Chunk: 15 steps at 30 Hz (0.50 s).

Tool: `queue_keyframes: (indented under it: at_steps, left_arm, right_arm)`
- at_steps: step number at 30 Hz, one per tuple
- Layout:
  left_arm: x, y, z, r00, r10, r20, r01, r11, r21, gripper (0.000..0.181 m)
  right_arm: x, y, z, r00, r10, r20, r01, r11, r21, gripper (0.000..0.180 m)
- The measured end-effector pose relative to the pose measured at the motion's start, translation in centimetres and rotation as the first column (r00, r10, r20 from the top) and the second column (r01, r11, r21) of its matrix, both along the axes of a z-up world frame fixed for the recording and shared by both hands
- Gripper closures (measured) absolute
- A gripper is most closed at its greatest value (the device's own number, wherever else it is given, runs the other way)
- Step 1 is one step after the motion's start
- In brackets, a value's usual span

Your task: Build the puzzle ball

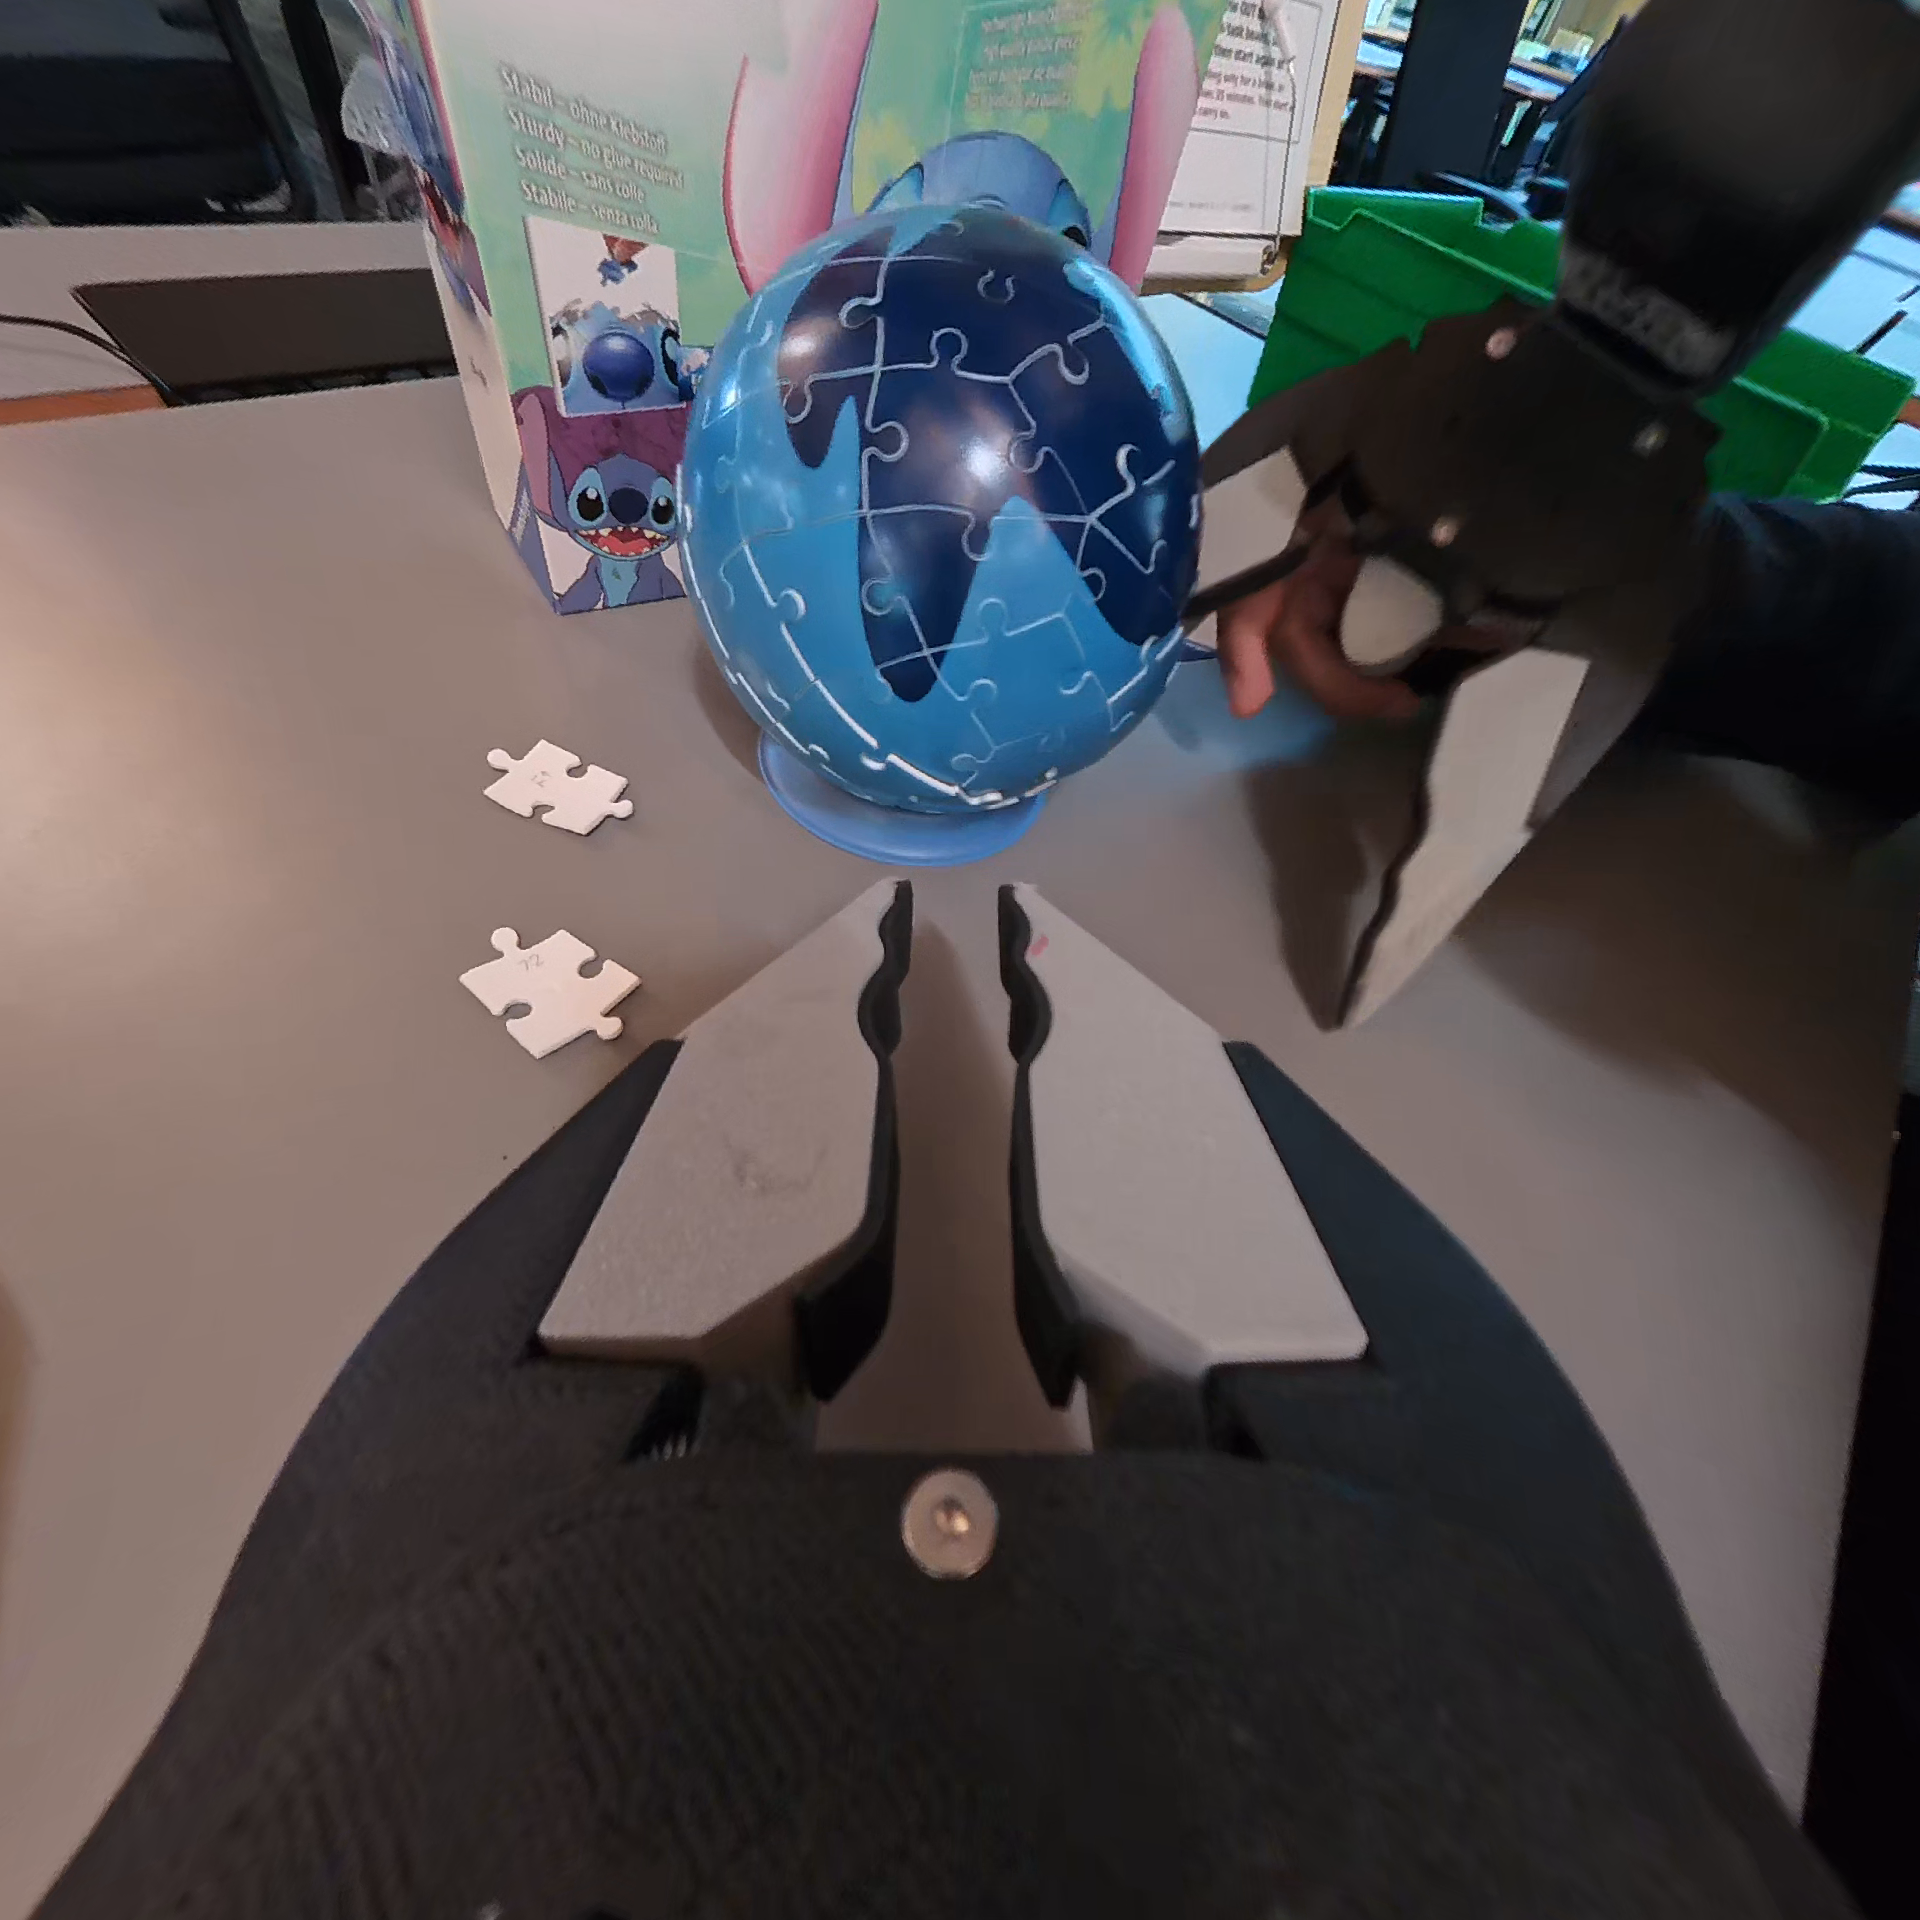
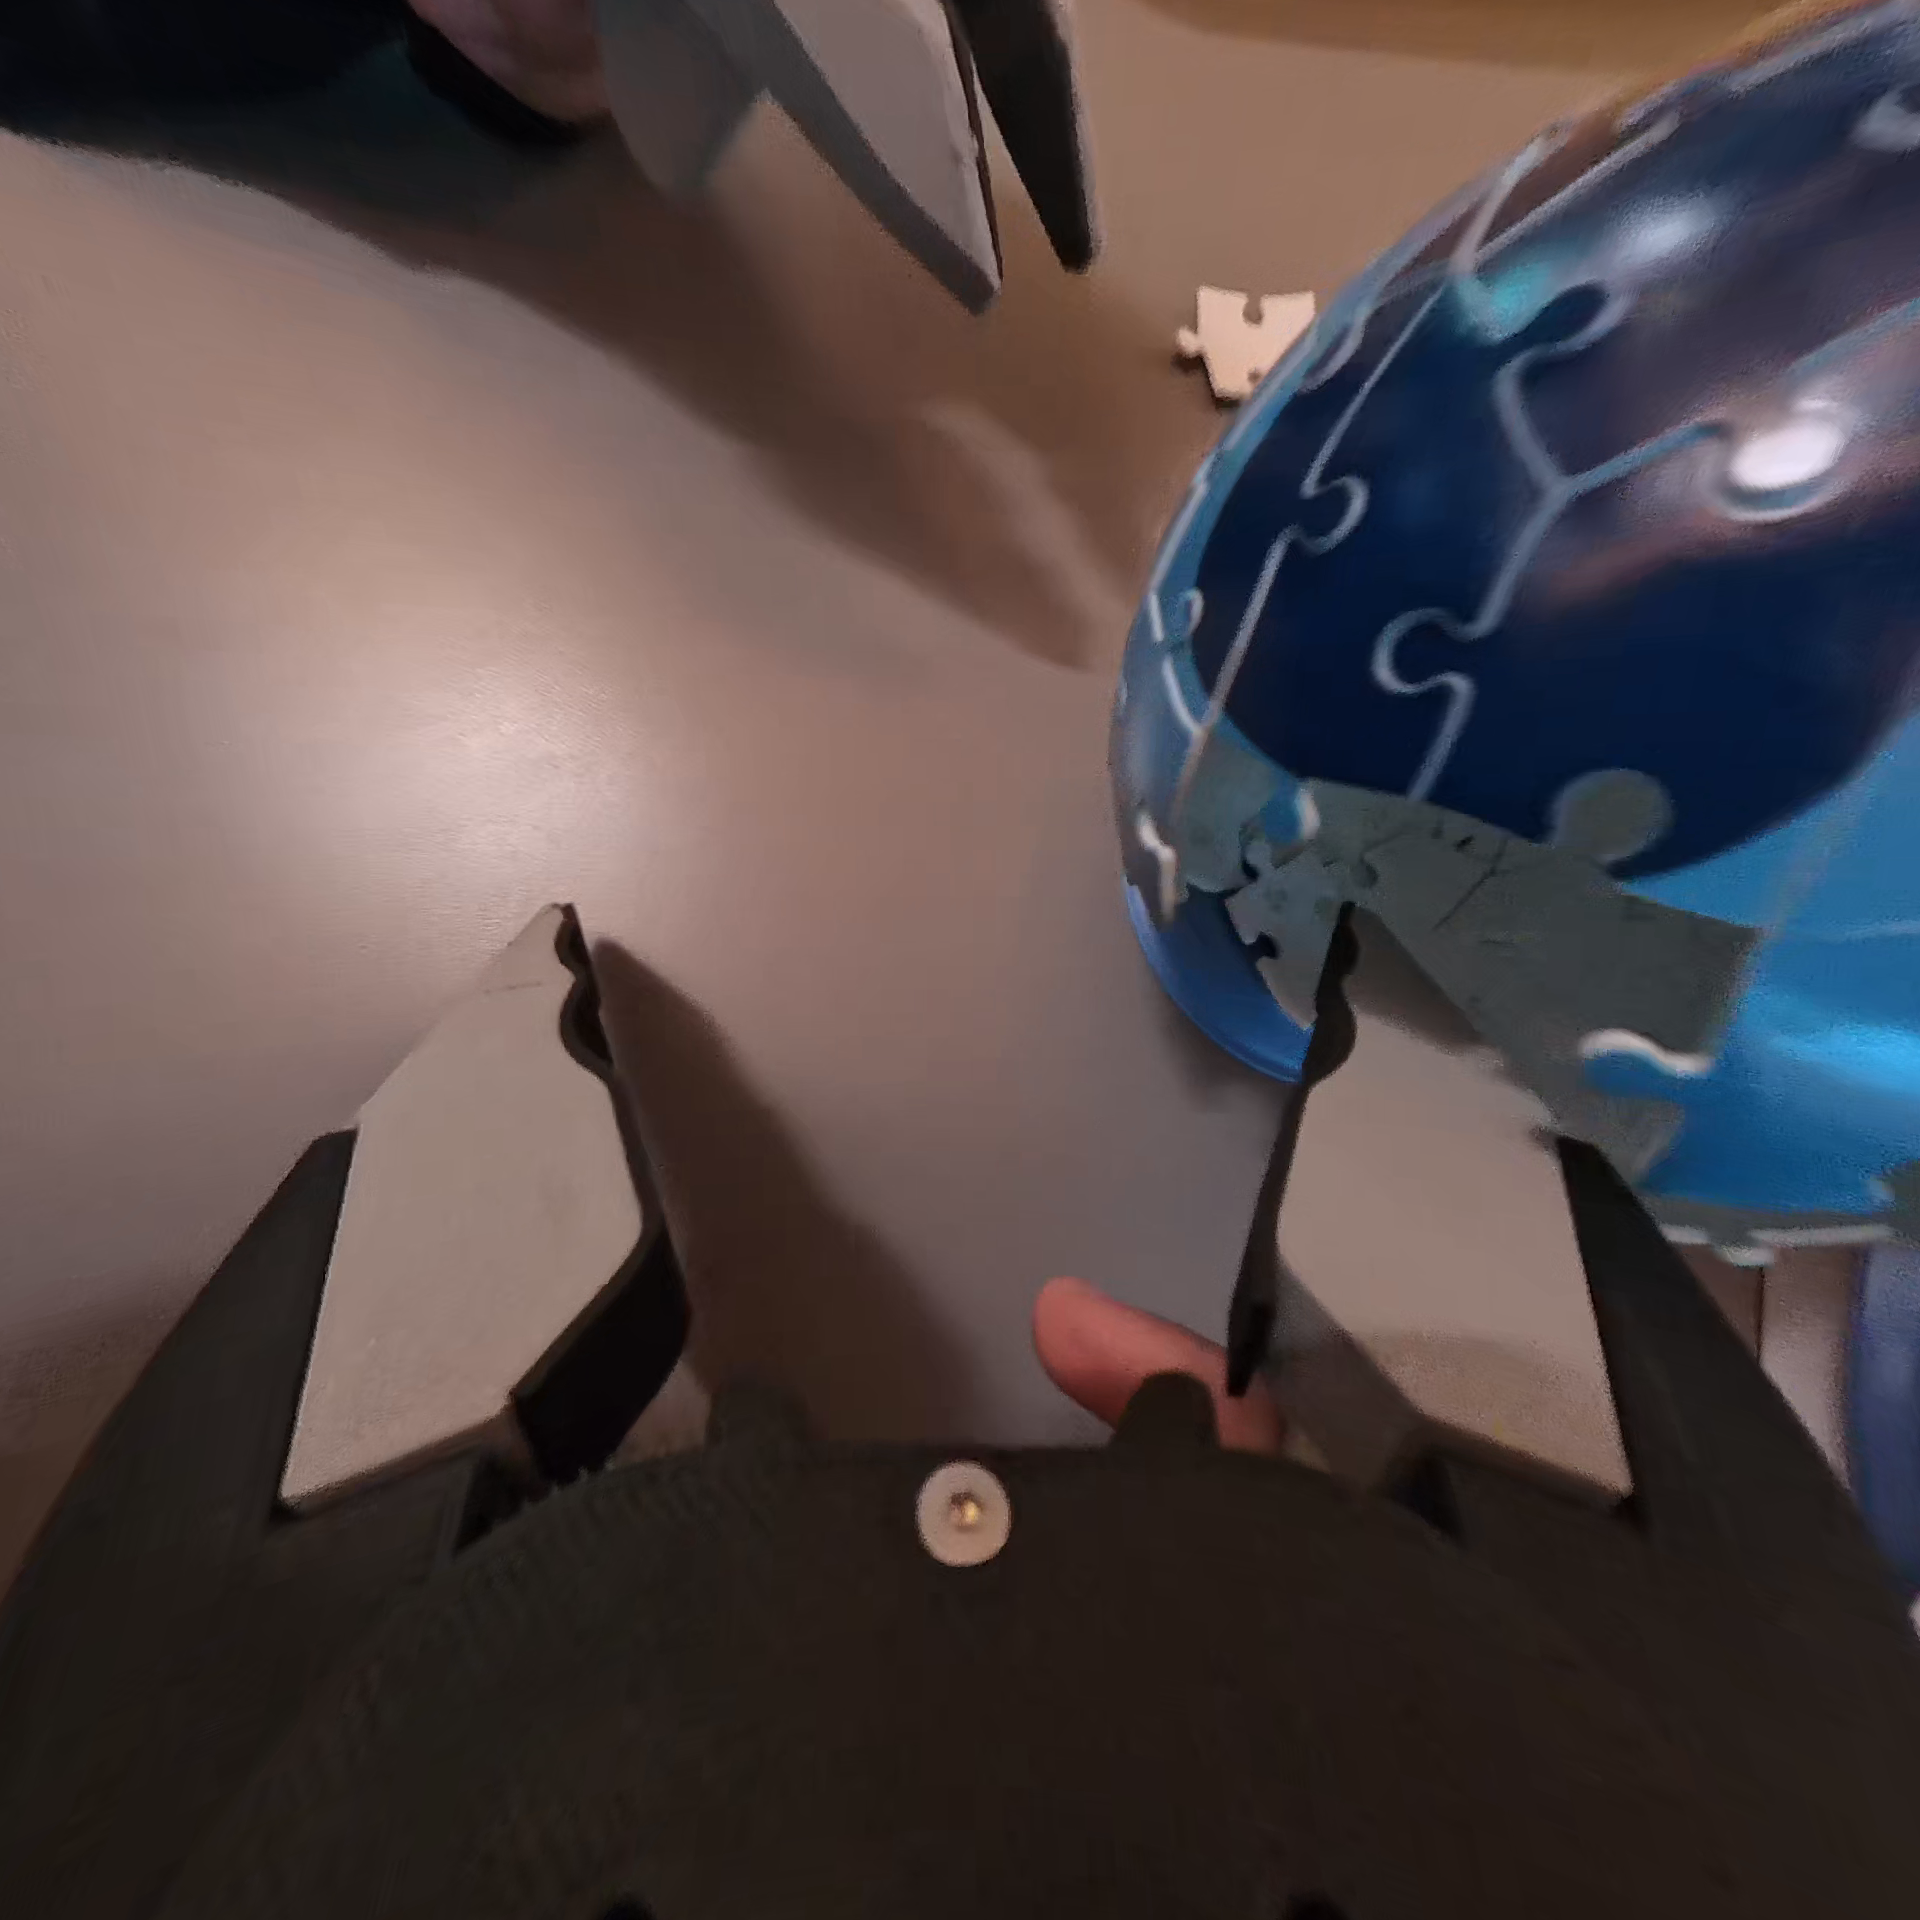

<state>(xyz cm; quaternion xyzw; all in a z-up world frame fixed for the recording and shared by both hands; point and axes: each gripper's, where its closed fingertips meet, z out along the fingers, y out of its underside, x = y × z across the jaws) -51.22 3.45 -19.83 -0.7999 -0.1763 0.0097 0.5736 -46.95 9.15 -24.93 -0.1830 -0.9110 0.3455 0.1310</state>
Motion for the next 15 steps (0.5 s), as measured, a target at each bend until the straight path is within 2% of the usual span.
queue_keyframes:
  at_steps: [6, 10, 15]
  left_arm:
    - [0.06, 0.01, -0.11, 1.0, -0.002, 0.003, 0.002, 1.0, -0.007, 0.168]
    - [0.12, 0.04, -0.29, 1.0, -0.007, 0.008, 0.007, 1.0, -0.019, 0.168]
    - [0.14, 0.08, -0.31, 1.0, -0.009, 0.009, 0.009, 1.0, -0.02, 0.17]
  right_arm:
    - [0.01, -0.56, -0.35, 1.0, 0.006, -0.003, -0.006, 0.999, 0.047, 0.043]
    - [-0.1, -0.72, -1.05, 0.997, 0.0, 0.072, -0.004, 0.998, 0.055, 0.041]
    - [0.05, 0.02, -1.02, 0.997, -0.02, 0.076, 0.013, 0.996, 0.094, 0.041]
